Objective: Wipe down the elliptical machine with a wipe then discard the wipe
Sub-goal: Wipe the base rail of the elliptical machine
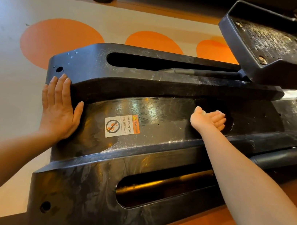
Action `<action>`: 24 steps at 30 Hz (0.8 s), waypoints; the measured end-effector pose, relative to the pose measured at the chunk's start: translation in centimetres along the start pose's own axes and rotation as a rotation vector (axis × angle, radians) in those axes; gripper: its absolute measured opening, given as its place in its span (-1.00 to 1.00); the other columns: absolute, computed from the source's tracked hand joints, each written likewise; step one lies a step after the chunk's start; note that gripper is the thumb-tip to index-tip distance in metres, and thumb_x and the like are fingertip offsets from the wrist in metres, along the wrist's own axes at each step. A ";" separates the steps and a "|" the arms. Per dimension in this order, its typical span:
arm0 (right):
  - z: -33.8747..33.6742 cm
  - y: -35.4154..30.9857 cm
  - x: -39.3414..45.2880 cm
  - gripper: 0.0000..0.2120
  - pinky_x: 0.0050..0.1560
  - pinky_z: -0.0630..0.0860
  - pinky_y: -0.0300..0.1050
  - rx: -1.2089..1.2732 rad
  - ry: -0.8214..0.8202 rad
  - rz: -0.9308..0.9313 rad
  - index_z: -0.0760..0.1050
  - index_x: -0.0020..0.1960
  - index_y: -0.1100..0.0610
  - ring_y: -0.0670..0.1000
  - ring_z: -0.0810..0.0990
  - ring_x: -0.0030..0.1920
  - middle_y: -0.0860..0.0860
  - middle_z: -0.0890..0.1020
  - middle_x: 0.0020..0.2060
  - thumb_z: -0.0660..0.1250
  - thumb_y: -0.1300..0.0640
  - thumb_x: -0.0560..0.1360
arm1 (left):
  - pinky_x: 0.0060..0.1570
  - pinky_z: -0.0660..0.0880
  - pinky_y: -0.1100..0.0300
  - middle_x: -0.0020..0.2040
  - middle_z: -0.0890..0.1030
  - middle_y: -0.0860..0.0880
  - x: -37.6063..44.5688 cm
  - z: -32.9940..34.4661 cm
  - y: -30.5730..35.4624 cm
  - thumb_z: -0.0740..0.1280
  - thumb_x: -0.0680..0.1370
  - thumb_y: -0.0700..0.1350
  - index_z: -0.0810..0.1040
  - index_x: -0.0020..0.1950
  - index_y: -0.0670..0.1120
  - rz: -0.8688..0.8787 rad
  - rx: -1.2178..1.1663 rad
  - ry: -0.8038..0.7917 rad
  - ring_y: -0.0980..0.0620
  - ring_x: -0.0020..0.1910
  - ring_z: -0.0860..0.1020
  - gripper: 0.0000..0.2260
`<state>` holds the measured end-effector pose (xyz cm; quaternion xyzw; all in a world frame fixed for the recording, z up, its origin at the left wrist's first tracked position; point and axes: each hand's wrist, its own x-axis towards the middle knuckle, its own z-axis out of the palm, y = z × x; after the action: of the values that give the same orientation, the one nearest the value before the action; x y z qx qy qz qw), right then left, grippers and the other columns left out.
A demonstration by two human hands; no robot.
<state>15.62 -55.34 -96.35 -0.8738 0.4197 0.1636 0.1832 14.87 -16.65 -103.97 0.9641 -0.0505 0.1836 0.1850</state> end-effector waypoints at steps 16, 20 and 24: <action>-0.1 0.6 1.2 -0.29 0.53 -0.29 0.02 -0.177 -0.034 -0.368 -0.29 0.57 0.21 0.08 -0.31 0.55 0.11 -0.28 0.56 -0.12 -0.22 0.65 | 0.54 -0.23 0.04 0.57 0.11 -0.24 -0.1 -0.2 -0.2 0.09 0.61 0.10 0.06 0.57 -0.24 0.006 0.007 -0.016 -0.26 0.56 0.02 -0.36; 0.1 0.4 0.3 -0.30 0.52 -0.27 0.04 -0.224 -0.047 -0.459 -0.26 0.58 0.21 0.09 -0.29 0.55 0.11 -0.25 0.57 -0.10 -0.19 0.66 | 0.53 -0.24 0.05 0.57 0.11 -0.24 -0.1 -0.2 -0.1 0.09 0.60 0.10 0.06 0.57 -0.24 0.005 0.007 -0.016 -0.26 0.56 0.02 -0.36; 1.5 -0.7 -2.2 -0.27 0.53 -0.24 0.05 -0.306 -0.096 -0.609 -0.27 0.58 0.20 0.09 -0.30 0.55 0.11 -0.25 0.57 -0.05 -0.20 0.64 | 0.53 -0.24 0.04 0.56 0.11 -0.25 0.0 -0.2 0.1 0.07 0.60 0.12 0.06 0.56 -0.24 -0.005 0.010 -0.021 -0.27 0.56 0.01 -0.35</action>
<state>14.65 -52.73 -96.56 -0.9676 0.1011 0.2033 0.1102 14.80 -16.66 -103.75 0.9670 -0.0492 0.1732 0.1803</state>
